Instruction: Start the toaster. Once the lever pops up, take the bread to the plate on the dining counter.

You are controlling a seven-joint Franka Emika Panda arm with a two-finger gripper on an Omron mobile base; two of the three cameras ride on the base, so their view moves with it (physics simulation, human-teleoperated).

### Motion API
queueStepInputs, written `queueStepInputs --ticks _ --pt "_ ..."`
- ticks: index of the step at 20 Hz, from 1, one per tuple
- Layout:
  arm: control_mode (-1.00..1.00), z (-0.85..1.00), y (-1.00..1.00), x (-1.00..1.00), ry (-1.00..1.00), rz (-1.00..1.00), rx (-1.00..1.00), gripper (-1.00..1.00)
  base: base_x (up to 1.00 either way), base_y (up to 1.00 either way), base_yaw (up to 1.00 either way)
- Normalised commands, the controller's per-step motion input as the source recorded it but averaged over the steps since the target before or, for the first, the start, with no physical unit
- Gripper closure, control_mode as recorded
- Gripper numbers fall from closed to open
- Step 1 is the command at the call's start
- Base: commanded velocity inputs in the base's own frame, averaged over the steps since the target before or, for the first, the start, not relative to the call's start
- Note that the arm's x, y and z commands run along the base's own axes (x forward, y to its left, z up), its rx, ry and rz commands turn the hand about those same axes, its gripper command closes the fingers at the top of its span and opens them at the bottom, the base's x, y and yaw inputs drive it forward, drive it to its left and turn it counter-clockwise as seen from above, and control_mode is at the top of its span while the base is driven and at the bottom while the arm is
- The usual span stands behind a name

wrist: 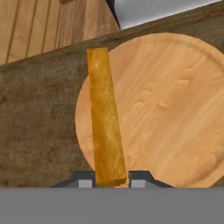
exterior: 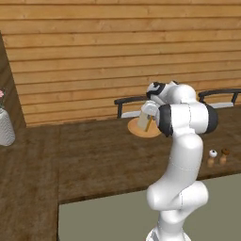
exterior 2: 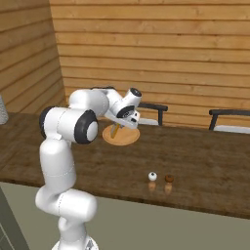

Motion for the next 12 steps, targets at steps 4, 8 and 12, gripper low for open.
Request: queueStepInputs --ticks 4,8,12 --pt "-1.00 -0.16 0.02 -0.01 0.00 0.00 0.00 -1.00 0.00 0.00 0.00" --pt "-1.00 -0.01 -0.06 0.02 -0.03 0.00 0.00 -1.00 0.00 0.00 0.00" --pt "-1.00 0.00 -0.34 0.04 -0.05 0.00 0.00 -1.00 0.00 0.00 0.00"
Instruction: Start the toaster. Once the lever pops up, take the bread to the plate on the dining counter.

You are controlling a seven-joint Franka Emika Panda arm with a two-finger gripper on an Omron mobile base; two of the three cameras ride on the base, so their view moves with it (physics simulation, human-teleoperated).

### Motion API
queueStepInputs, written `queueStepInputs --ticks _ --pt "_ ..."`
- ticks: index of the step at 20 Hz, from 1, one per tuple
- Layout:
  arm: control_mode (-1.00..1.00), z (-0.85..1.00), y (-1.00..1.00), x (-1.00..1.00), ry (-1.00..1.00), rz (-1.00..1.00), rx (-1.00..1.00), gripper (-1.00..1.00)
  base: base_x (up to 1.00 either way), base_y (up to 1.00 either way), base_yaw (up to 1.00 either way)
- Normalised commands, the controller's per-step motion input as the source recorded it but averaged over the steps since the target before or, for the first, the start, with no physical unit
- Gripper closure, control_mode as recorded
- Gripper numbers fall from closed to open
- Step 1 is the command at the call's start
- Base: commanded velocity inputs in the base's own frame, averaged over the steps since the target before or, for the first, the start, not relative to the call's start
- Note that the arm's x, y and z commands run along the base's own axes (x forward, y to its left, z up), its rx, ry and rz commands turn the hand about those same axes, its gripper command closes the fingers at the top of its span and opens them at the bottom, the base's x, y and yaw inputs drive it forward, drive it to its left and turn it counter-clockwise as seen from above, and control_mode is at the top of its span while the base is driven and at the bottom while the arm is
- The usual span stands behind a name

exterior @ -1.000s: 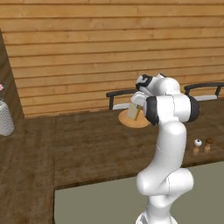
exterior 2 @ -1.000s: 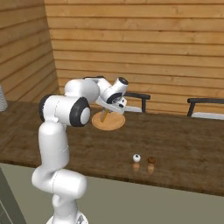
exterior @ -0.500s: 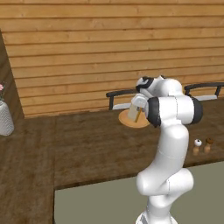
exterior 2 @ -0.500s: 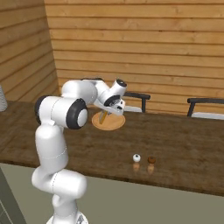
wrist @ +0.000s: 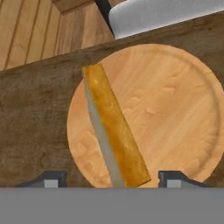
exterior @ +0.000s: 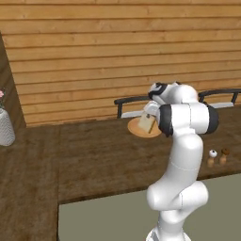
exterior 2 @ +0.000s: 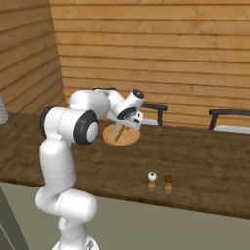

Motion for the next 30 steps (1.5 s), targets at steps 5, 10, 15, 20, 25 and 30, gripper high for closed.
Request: queueStepInputs --ticks 5,10,15,20,25,30 --pt "-1.00 0.04 -0.48 -0.06 -0.06 -0.02 -0.01 -1.00 0.00 0.00 0.00" --pt "-1.00 0.10 -0.52 -0.01 -0.11 -0.06 -0.03 -1.00 0.00 0.00 0.00" --pt "-1.00 0.76 -0.26 -0.46 -0.05 -0.12 -0.10 -1.00 0.00 0.00 0.00" --pt "-1.00 0.60 0.78 -0.63 -0.01 -0.04 -0.24 -1.00 0.00 0.00 0.00" --pt "-1.00 0.64 0.98 -0.45 -0.02 0.00 -0.21 -1.00 0.00 0.00 0.00" --pt "-1.00 0.93 0.38 -0.87 -0.10 0.00 -0.02 -1.00 0.00 0.00 0.00"
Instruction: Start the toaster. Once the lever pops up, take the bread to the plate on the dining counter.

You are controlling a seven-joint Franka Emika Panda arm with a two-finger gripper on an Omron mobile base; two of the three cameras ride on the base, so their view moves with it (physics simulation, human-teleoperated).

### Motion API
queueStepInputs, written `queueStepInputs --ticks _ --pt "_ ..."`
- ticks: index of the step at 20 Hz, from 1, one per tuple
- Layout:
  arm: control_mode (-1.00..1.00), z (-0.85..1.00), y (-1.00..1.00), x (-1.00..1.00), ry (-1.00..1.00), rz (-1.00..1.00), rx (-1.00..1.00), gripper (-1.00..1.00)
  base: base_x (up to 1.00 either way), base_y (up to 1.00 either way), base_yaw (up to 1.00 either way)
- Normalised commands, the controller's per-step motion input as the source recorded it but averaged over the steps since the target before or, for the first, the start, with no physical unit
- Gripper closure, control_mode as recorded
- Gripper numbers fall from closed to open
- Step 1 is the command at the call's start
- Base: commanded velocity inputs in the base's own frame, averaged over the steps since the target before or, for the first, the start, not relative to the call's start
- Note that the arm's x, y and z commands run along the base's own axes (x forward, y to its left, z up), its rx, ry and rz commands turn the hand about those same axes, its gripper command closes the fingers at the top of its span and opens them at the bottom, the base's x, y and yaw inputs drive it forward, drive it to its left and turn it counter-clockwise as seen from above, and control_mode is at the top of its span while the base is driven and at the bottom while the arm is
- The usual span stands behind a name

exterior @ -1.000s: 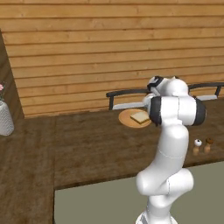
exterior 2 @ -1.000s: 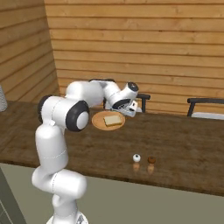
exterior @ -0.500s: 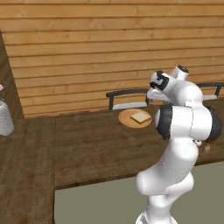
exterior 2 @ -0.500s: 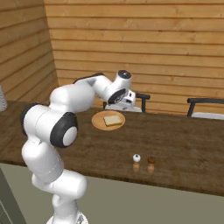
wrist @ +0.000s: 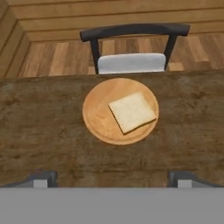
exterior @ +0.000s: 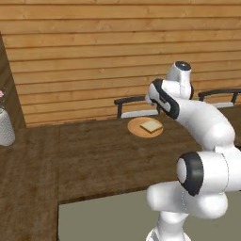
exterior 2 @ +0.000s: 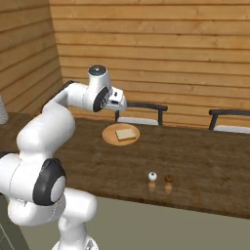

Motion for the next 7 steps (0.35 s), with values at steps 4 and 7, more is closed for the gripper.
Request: queueStepInputs --ticks 4,7 --pt "-1.00 1.00 0.02 -0.99 0.00 -0.01 0.03 -1.00 0.00 0.00 0.00" --pt "-1.00 0.96 0.05 -1.00 0.00 -0.01 0.00 -1.00 0.00 0.00 0.00"
